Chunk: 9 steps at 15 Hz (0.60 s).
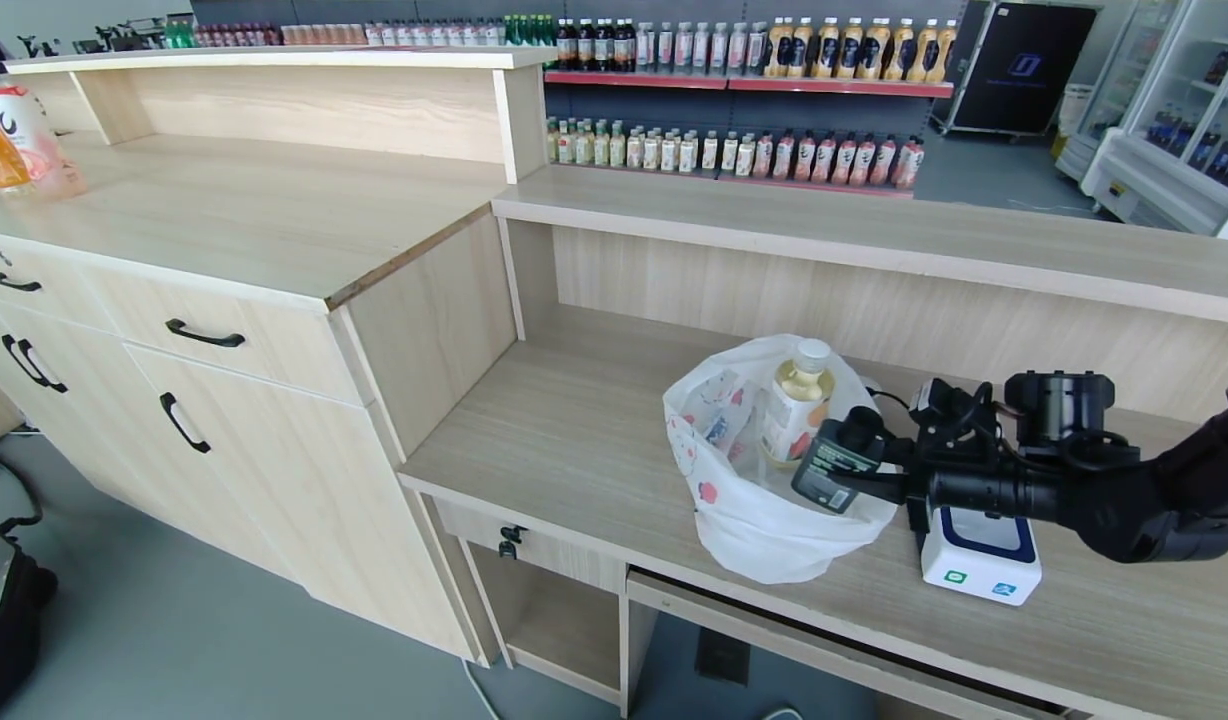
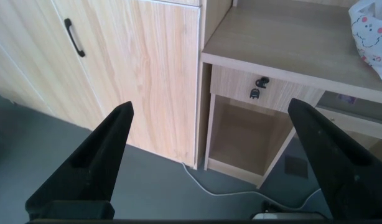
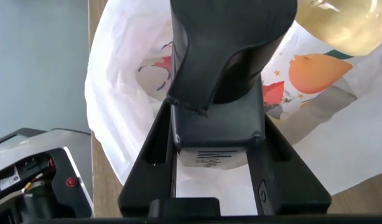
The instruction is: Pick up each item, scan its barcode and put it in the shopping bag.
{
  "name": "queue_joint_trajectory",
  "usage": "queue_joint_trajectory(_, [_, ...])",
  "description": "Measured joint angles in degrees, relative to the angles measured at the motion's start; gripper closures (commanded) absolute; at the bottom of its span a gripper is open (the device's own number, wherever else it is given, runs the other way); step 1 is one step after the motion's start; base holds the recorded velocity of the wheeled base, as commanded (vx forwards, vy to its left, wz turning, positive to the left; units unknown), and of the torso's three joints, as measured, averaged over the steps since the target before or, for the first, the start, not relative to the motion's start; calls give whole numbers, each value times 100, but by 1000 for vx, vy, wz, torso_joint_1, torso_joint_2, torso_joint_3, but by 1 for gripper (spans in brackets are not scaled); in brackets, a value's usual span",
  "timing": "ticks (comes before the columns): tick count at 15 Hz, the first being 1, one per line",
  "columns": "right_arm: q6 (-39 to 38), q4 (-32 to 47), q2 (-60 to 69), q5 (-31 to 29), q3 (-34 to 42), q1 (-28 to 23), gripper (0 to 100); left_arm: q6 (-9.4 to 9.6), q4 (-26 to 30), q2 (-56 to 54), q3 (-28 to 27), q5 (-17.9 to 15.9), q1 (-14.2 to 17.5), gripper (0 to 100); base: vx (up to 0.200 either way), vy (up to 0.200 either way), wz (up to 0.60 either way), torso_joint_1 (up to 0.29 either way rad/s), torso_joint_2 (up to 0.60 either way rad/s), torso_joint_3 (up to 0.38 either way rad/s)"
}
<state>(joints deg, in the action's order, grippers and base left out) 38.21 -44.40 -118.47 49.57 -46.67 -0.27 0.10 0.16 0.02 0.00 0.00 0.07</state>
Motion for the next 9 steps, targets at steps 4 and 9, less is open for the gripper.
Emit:
queue_joint_trajectory(4, [-79,-43,-325,-2,-204,9,100,0,-2,0,0,0,0,0,0,0,0,0,0,0])
queue_joint_trajectory(9, [-93,-46,-556,-9,-311,32,100,0,0,0,0,0,0,0,0,0,0,0,0,0])
